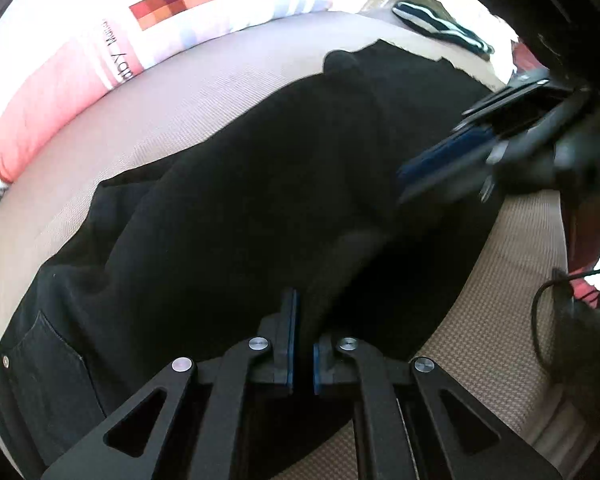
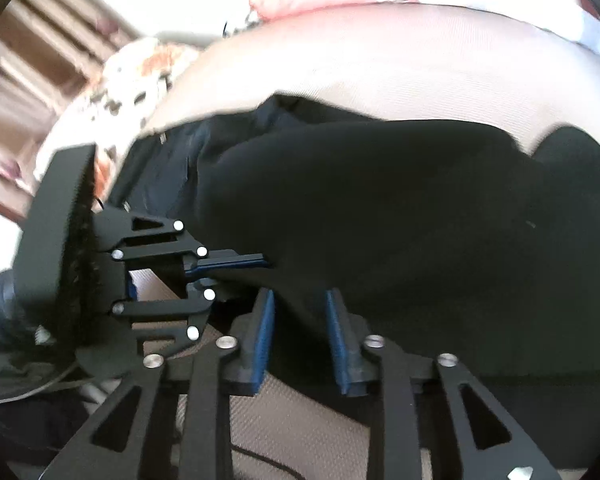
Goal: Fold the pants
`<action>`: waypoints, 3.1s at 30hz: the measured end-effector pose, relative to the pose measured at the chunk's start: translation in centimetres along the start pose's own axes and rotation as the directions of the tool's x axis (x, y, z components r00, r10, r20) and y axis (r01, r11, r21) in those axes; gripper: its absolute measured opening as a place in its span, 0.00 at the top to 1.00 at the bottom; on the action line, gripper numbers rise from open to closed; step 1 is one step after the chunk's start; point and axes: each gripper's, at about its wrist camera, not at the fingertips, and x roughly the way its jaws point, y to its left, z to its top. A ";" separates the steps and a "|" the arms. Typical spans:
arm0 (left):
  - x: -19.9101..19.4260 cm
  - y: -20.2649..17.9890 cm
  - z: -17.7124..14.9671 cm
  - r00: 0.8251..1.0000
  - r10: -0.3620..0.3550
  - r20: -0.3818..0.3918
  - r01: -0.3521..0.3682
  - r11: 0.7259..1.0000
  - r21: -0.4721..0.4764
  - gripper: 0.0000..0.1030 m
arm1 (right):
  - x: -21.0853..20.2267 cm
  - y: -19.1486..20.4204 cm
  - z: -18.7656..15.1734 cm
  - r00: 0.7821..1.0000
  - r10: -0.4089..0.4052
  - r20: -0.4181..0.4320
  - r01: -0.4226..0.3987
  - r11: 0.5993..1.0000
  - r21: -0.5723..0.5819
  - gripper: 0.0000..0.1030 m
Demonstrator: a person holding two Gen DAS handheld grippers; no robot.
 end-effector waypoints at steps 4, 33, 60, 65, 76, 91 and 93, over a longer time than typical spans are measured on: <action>-0.5 0.3 -0.2 0.999 0.004 -0.037 -0.005 0.999 -0.045 0.94 | -5.0 -7.2 -1.8 0.990 -0.051 0.128 0.022 0.975 0.221 0.73; -0.7 1.0 -0.2 0.999 -0.005 -0.054 0.000 0.994 -0.109 0.94 | -19.6 -23.9 -5.7 0.819 -0.409 0.401 0.061 0.759 0.648 0.97; -0.1 -1.0 -0.8 0.998 -0.009 -0.067 0.013 0.997 0.069 0.93 | -18.8 -24.0 -16.6 0.850 -0.475 0.229 0.118 0.595 0.795 0.86; -0.1 -1.2 -0.9 0.998 -0.011 -0.069 0.015 0.998 0.059 0.93 | -18.6 -24.6 -17.4 0.852 -0.430 0.299 0.010 0.584 0.812 0.80; -1.0 -1.0 -1.0 0.998 -0.027 -0.049 0.029 0.999 0.039 0.93 | -20.1 -22.6 -15.7 0.801 -0.499 0.330 0.062 0.618 0.784 0.98; -1.2 -0.4 -1.1 0.987 -0.112 -0.113 0.112 0.994 0.001 0.64 | -18.5 -23.5 -16.8 0.798 -0.588 0.131 0.253 0.525 0.812 0.73; -2.3 0.0 -1.3 0.989 -0.115 -0.093 0.114 0.993 -0.017 0.40 | -19.2 -23.1 -16.9 0.785 -0.609 0.115 0.274 0.508 0.816 0.70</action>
